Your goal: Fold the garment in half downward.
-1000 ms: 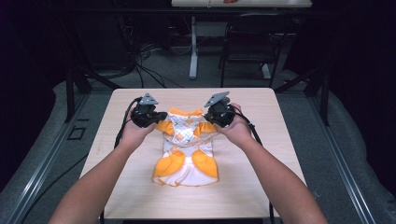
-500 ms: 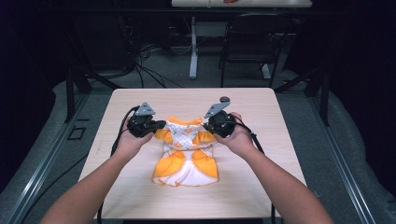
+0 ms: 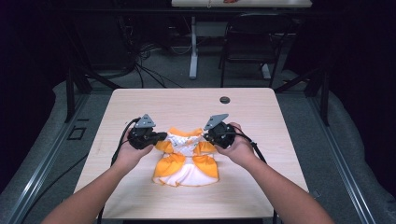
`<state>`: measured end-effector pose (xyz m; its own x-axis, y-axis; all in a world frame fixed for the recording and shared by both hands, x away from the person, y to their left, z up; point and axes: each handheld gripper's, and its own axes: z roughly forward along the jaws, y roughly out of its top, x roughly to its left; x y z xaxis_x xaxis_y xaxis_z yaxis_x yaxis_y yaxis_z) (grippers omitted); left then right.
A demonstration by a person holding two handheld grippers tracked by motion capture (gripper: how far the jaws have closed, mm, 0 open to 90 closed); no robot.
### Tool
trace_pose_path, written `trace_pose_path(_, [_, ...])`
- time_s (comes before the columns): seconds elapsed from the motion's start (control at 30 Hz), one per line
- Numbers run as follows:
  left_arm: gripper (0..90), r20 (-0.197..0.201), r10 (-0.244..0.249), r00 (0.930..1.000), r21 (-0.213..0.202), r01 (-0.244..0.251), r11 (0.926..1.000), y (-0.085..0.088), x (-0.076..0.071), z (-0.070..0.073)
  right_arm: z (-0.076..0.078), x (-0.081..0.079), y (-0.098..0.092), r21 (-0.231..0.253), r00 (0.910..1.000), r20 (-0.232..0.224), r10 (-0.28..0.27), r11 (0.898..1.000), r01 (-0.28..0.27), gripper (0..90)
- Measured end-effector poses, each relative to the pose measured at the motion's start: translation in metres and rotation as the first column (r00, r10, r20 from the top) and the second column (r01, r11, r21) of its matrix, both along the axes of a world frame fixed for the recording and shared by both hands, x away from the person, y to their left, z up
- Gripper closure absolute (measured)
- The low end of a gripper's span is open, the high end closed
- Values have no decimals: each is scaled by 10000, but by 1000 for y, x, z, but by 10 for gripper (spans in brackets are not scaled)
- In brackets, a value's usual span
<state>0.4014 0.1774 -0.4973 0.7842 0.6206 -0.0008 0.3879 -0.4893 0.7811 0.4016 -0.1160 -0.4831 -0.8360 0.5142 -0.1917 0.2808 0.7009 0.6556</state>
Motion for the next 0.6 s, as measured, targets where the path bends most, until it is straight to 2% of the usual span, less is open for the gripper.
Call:
trace_pose_path(0.13, [896,-151,-123,9998,35,124,9999,1,-6,-6,-8,-5,-1,12,9995,-305,36,10000,-35,888])
trace_pose_path(0.2, [896,-182,-142,9997,-1,142,9999,1,-9,-9,-11,-9,0,-174,9995,-295,95,9998,-101,888])
trace_pose_path(0.27, [896,-271,-166,9995,-72,164,9998,2,-12,-13,-13,-11,-2,59,9987,-501,135,9999,-133,888])
trace_pose_path(0.3, [896,-292,-206,9994,-73,204,9998,2,-13,-14,-15,-13,-3,160,9986,-514,94,9998,-86,888])
trace_pose_path(0.43, [896,-436,-315,9986,-99,311,9995,4,-20,-19,-16,-22,-3,-127,9980,-524,361,9992,-368,887])
trace_pose_path(0.47, [896,-430,-328,9985,-112,324,9994,4,-22,-21,-16,-24,-2,-77,9981,-466,392,9992,-396,887])
trace_pose_path(0.53, [896,-439,-400,9982,-130,395,9991,5,-26,-23,-18,-27,-4,98,9973,-641,354,9993,-348,887])
trace_pose_path(0.6, [895,-503,-448,9977,-142,441,9989,5,-29,-25,-21,-30,-5,-37,9967,-710,393,9992,-397,887])
